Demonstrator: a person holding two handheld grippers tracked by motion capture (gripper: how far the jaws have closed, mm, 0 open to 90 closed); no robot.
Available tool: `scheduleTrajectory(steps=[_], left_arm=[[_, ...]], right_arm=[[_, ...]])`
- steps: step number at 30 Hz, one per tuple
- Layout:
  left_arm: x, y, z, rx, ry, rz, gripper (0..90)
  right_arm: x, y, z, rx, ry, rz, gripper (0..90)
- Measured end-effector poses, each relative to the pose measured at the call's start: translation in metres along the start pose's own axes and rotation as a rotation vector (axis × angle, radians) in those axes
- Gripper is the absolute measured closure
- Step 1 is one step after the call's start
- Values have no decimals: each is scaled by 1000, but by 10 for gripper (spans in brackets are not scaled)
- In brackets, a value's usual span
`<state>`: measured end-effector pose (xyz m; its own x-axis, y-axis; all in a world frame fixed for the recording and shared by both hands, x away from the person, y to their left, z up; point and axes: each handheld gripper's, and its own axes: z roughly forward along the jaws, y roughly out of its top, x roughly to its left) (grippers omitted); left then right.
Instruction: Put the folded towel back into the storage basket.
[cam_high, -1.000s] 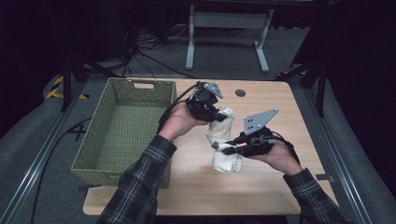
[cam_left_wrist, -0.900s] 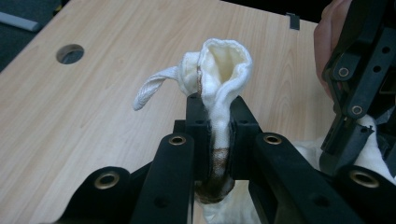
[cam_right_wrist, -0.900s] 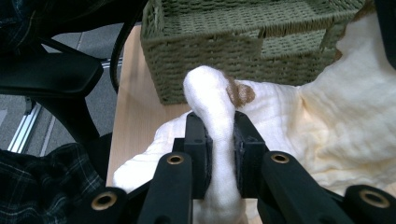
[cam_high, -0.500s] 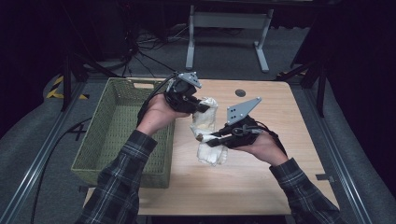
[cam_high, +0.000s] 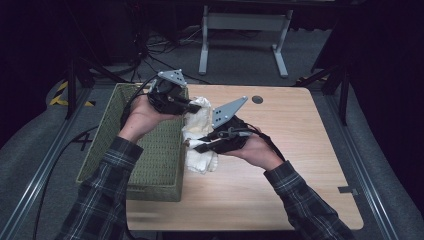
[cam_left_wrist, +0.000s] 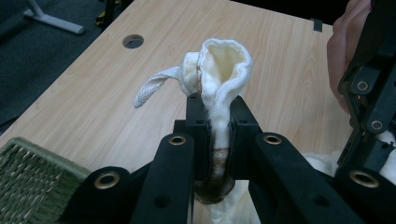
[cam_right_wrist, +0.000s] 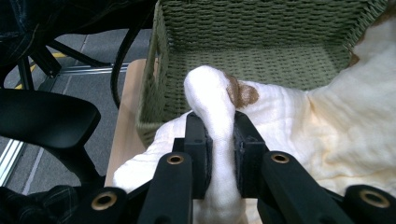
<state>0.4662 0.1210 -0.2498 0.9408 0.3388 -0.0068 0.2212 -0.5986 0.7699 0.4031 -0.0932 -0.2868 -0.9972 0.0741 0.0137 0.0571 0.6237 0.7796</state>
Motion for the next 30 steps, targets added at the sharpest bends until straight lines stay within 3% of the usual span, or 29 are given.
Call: scheduleTrajectory(steps=[13,25,30], left_arm=[[11,-27,-16,9,24,-9,825],[16,-59,-22,-3,44,-26,825],[17,-67,-24,-3,45,-32,825]], right_arm=[[-2,23,39,-8,37,-8,799],[-4,26,69,-14,35,4,799],[-4,32,84,-32,58,9,799]])
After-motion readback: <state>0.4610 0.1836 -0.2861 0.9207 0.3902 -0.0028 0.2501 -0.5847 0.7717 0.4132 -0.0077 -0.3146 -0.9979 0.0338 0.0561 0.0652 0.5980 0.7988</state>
